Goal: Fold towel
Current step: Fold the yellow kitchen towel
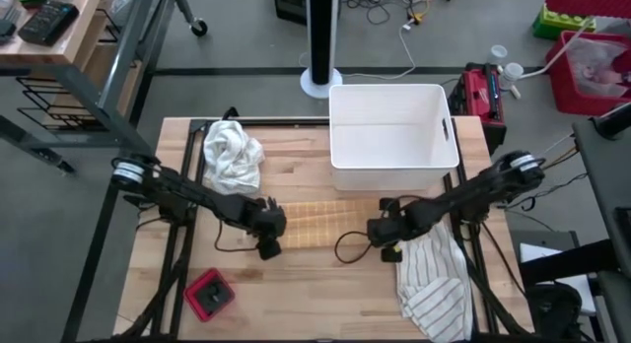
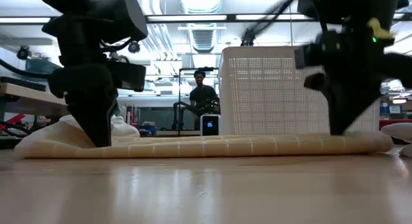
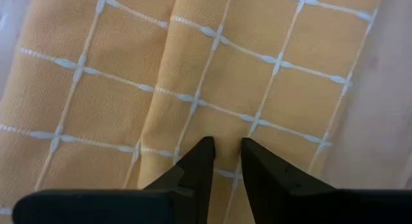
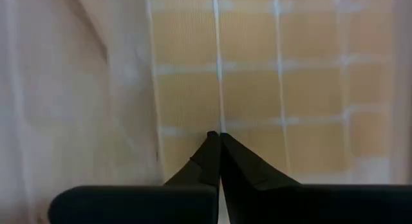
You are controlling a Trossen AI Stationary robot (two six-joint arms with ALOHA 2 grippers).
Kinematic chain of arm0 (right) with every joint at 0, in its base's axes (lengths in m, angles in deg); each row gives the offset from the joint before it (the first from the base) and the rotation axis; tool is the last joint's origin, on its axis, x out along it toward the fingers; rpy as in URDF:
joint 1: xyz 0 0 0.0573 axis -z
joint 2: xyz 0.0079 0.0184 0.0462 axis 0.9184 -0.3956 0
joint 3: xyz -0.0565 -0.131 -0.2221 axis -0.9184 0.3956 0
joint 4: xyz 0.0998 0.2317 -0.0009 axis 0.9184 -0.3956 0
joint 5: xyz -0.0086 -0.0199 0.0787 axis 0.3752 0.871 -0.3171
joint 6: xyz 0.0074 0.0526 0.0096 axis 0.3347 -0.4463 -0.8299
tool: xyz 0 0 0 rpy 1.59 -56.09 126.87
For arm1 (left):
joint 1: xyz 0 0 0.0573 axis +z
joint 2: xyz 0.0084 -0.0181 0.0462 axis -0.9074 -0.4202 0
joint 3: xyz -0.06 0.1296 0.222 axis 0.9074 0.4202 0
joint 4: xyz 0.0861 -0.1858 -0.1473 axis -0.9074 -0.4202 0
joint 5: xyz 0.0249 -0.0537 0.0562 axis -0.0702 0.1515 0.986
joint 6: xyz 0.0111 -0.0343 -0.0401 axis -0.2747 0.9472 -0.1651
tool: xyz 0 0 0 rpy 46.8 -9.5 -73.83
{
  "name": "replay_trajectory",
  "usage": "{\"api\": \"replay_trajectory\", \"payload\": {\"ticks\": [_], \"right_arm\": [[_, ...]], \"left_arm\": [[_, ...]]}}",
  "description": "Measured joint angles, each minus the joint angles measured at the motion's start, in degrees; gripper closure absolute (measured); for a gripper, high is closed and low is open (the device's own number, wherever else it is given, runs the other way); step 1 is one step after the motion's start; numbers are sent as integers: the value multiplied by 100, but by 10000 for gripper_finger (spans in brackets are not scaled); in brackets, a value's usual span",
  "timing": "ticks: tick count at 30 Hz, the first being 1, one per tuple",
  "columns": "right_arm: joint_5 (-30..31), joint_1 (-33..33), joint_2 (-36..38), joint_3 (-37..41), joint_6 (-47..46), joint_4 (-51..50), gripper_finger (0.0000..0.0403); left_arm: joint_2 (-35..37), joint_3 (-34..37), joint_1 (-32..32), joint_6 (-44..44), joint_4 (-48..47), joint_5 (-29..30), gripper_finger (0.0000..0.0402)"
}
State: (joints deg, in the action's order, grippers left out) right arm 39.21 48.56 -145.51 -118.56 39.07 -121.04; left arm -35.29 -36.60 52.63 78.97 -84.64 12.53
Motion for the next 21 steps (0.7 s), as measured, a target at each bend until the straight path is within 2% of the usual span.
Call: {"api": "replay_trajectory", "payload": {"ticks": [4, 7, 14, 21], "right_arm": [[-477, -99, -431, -5, -180, 80, 402], [-651, -336, -571, -26, -346, 136, 402], [-1346, -882, -280, -13, -785, 466, 403], [-940, -1056, 297, -105, -854, 549, 403]], "left_arm": [[-34, -10, -142, 168, 125, -125, 328], [90, -50, -312, 380, 133, -465, 328], [179, -208, -752, 989, 54, -813, 328], [157, -381, -1051, 1113, 45, -1275, 328]]}}
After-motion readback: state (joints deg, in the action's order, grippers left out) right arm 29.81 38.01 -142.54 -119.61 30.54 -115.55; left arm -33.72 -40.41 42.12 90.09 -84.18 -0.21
